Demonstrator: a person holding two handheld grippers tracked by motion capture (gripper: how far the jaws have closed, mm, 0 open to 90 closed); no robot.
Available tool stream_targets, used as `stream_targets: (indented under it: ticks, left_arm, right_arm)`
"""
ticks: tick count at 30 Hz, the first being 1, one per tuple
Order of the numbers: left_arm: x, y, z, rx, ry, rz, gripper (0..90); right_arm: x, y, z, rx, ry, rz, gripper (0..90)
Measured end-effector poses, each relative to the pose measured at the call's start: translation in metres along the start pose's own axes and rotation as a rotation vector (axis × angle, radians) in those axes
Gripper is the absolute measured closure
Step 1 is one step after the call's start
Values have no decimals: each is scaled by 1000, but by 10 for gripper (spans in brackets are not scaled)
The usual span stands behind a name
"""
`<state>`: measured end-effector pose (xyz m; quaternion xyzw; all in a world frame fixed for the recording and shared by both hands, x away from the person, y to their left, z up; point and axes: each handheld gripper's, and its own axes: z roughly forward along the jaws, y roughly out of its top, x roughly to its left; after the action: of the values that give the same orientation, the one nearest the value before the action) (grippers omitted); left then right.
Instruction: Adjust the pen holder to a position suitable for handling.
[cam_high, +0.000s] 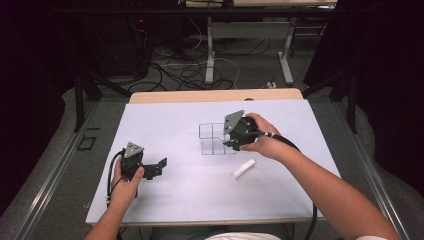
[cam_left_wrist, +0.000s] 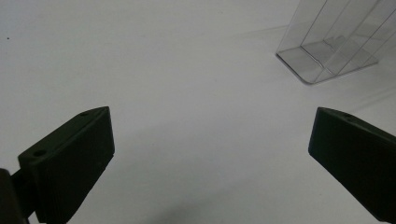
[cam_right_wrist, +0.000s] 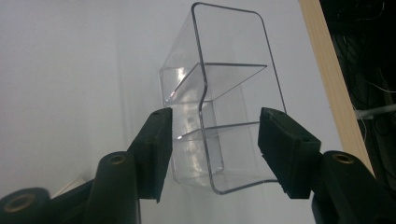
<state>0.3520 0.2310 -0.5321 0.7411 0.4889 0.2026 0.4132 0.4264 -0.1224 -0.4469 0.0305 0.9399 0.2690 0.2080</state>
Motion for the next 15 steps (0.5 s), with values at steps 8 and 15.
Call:
stream_targets:
  ticks: [8,15]
  left_arm:
    - [-1,0,0,2,-1,-5,2]
    - [-1,-1,0,2,2,-5,2]
  right_arm:
    - [2,-9,-9,1,-17,-16,394]
    - [8,-18,-14,29,-26,-97,389]
